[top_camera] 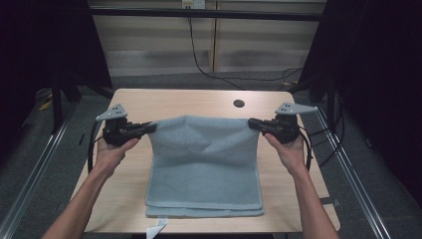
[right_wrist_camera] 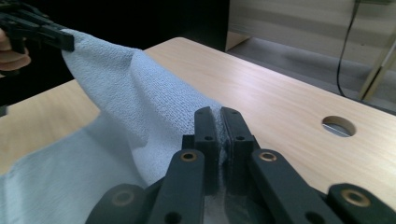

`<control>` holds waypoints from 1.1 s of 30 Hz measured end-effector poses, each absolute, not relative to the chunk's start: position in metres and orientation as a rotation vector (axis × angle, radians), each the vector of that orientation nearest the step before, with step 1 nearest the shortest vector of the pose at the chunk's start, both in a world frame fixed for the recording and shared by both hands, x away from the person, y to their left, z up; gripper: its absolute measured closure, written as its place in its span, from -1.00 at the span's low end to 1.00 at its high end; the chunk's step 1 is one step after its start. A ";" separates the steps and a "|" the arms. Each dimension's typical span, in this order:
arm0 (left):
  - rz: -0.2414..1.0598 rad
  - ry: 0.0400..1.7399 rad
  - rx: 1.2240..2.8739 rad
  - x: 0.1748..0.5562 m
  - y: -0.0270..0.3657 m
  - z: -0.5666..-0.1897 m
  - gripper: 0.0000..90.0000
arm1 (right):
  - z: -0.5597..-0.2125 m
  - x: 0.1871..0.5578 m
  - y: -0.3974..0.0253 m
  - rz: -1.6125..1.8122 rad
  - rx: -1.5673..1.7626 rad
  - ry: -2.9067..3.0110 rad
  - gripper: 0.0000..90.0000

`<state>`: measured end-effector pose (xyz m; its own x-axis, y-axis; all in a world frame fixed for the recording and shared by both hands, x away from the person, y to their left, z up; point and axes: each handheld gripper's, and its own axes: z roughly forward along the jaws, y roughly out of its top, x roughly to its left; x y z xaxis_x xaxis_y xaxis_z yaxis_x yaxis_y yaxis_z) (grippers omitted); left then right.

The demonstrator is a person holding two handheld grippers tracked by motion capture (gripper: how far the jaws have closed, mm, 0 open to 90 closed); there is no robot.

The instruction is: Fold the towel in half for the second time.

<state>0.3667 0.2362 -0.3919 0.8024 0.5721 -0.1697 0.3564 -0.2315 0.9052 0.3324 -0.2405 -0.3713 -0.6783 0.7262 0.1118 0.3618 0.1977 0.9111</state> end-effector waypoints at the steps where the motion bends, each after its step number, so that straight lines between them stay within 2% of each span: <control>1: 0.236 0.708 1.848 0.367 0.236 -0.392 0.87 | -0.373 0.327 -0.240 1.467 1.013 2.146 0.92; 10: 0.152 0.695 1.861 0.319 0.252 -0.420 0.86 | -0.392 0.283 -0.241 1.418 0.970 2.218 0.92; 18: 0.086 0.700 1.937 0.271 0.258 -0.461 0.86 | -0.431 0.238 -0.239 1.361 0.977 2.330 0.90; 21: 0.108 0.691 1.952 0.259 0.256 -0.463 0.81 | -0.441 0.229 -0.238 1.336 0.993 2.359 0.87; 23: 0.095 0.684 1.960 0.248 0.255 -0.467 0.81 | -0.448 0.223 -0.238 1.349 1.016 2.378 0.77; 25: 0.078 0.699 1.967 0.244 0.257 -0.472 0.75 | -0.452 0.217 -0.237 1.330 1.013 2.400 0.75; 26: 0.066 0.700 1.963 0.243 0.259 -0.473 0.66 | -0.455 0.211 -0.238 1.344 1.015 2.403 0.65; 27: 0.061 0.707 1.958 0.243 0.261 -0.472 0.57 | -0.455 0.208 -0.239 1.356 1.026 2.385 0.65; 28: 0.061 0.718 1.938 0.244 0.262 -0.471 0.57 | -0.455 0.208 -0.239 1.356 1.026 2.385 0.65; 29: 0.068 0.722 1.906 0.247 0.267 -0.467 0.46 | -0.455 0.205 -0.244 1.379 1.041 2.357 0.55; 31: 0.081 0.737 1.893 0.250 0.268 -0.465 0.25 | -0.453 0.205 -0.249 1.387 1.071 2.311 0.52; 33: 0.133 0.805 1.906 0.270 0.270 -0.463 0.05 | -0.452 0.208 -0.254 1.387 1.105 2.249 0.36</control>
